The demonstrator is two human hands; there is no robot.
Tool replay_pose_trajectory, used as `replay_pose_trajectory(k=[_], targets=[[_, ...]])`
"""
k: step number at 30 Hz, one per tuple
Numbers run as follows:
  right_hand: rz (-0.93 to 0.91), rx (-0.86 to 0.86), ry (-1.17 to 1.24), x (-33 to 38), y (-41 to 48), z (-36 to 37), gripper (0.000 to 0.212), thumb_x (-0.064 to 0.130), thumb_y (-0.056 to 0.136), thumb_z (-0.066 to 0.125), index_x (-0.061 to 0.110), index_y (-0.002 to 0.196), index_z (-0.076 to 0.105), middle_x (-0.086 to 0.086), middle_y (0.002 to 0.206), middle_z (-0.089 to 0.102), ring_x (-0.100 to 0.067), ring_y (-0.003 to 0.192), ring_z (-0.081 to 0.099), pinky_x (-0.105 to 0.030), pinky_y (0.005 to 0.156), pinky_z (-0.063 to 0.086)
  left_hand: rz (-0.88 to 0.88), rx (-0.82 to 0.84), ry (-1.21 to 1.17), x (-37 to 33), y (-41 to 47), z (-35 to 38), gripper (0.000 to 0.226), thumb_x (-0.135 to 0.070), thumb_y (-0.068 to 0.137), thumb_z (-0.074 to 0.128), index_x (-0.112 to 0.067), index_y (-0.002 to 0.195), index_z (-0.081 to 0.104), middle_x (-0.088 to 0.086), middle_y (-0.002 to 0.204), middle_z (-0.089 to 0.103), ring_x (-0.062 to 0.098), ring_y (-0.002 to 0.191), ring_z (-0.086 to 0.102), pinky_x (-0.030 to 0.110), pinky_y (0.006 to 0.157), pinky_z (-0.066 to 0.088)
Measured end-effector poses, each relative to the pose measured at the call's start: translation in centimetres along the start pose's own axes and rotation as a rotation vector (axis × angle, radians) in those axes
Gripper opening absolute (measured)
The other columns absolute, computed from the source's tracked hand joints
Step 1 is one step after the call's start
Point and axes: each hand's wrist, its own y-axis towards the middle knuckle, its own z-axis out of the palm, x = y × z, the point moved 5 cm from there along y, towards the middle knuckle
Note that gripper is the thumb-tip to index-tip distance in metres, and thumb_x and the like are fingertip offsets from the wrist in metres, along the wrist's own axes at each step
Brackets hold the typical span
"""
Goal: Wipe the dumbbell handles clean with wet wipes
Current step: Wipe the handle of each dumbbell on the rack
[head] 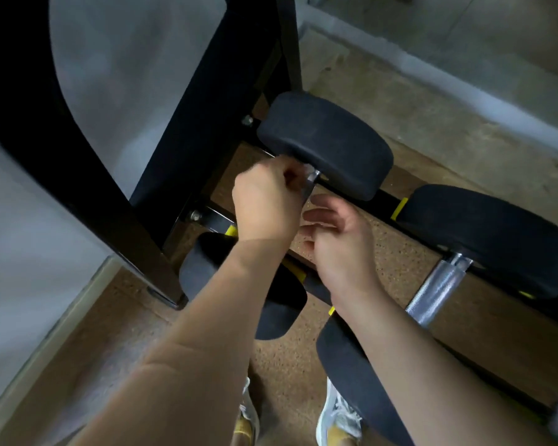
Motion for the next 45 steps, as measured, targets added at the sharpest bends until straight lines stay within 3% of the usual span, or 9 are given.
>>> replay_pose_trajectory(k=[5,9,16,22,27,35,38,42,45], targets=[[0.192,0.094,0.358,-0.4,1.4,0.1,0.032,0.0,0.095,0.052,0.02,0.117,0.063,0.0,0.109,0.071,-0.012,0.094,0.07,-0.027,0.067,0.056,0.013,0.286,0.104,0.1,-1.7,0.6,0.031,0.0,0.077,0.062,-0.026,0.089,0.074,-0.009,0.088,0.07,0.01,0.084,0.065,0.02,0.074,0.051],[0.189,0.104,0.403,-0.9,1.6,0.7,0.02,-0.003,0.086,0.064,0.014,0.096,0.07,-0.006,0.094,0.074,-0.016,0.086,0.071,-0.024,0.067,0.055,0.019,0.305,-0.027,0.9,-3.2,-1.9,0.027,-0.007,0.087,0.065,-0.028,0.1,0.074,-0.027,0.084,0.06,-0.001,0.086,0.06,-0.001,0.07,0.039],[-0.902,-0.165,-0.855,1.5,0.8,2.3,0.024,-0.002,0.082,0.061,0.006,0.101,0.073,-0.012,0.102,0.063,-0.026,0.086,0.064,-0.031,0.075,0.051,0.149,0.079,0.271,4.8,-7.3,-5.2,0.015,-0.007,0.081,0.072,-0.02,0.087,0.075,-0.002,0.097,0.067,0.022,0.091,0.058,0.02,0.08,0.037],[-0.898,-0.092,-0.851,-0.1,0.7,2.0,0.023,0.006,0.087,0.065,0.01,0.109,0.072,-0.012,0.104,0.058,-0.025,0.086,0.062,-0.026,0.077,0.052,0.086,-0.009,0.246,6.2,-8.0,-5.0,0.017,-0.025,0.088,0.061,-0.019,0.097,0.075,0.005,0.114,0.062,0.029,0.106,0.053,0.021,0.091,0.032],[-0.701,-0.393,-0.573,0.6,1.3,2.0,0.022,0.005,0.091,0.061,0.016,0.105,0.074,-0.005,0.094,0.069,-0.013,0.084,0.065,0.001,0.072,0.04,-0.119,0.322,0.148,8.3,-9.9,-4.6,0.104,-0.088,0.066,0.043,-0.026,0.149,0.029,0.007,0.159,0.013,0.028,0.146,0.01,0.047,0.119,0.019],[-0.87,-0.198,-0.897,1.6,1.5,1.3,0.018,0.005,0.089,0.062,0.011,0.1,0.074,-0.009,0.079,0.07,-0.026,0.066,0.066,-0.03,0.056,0.052,-0.033,0.355,0.125,9.0,-10.2,-4.8,0.112,-0.074,0.059,0.067,-0.036,0.15,0.015,-0.005,0.161,-0.001,0.021,0.148,0.0,0.045,0.121,0.014],[-0.791,-0.34,-0.838,1.9,1.6,1.5,0.012,0.005,0.088,0.06,0.008,0.089,0.072,-0.01,0.07,0.07,-0.028,0.059,0.066,-0.026,0.052,0.047,-0.033,0.325,0.117,9.2,-10.1,-4.7,0.112,-0.072,0.059,0.071,-0.036,0.15,0.017,-0.002,0.161,0.001,0.023,0.148,0.001,0.043,0.121,0.012],[-0.965,-0.071,-1.001,0.8,-0.7,2.3,0.02,0.013,0.092,0.052,0.01,0.086,0.071,-0.001,0.068,0.069,-0.01,0.053,0.058,-0.016,0.049,0.036,-0.027,0.314,0.134,9.1,-10.2,-4.7,0.11,-0.077,0.06,0.065,-0.038,0.149,0.014,-0.002,0.161,-0.001,0.022,0.148,-0.002,0.038,0.12,0.008],[-0.969,-0.258,-1.015,2.1,2.1,0.1,0.014,0.007,0.085,0.057,0.006,0.074,0.065,-0.011,0.055,0.061,-0.03,0.045,0.059,-0.027,0.042,0.041,-0.045,0.32,0.127,9.0,-10.3,-4.8,0.108,-0.079,0.059,0.062,-0.039,0.148,0.015,-0.004,0.161,-0.002,0.02,0.148,-0.003,0.039,0.12,0.01]])
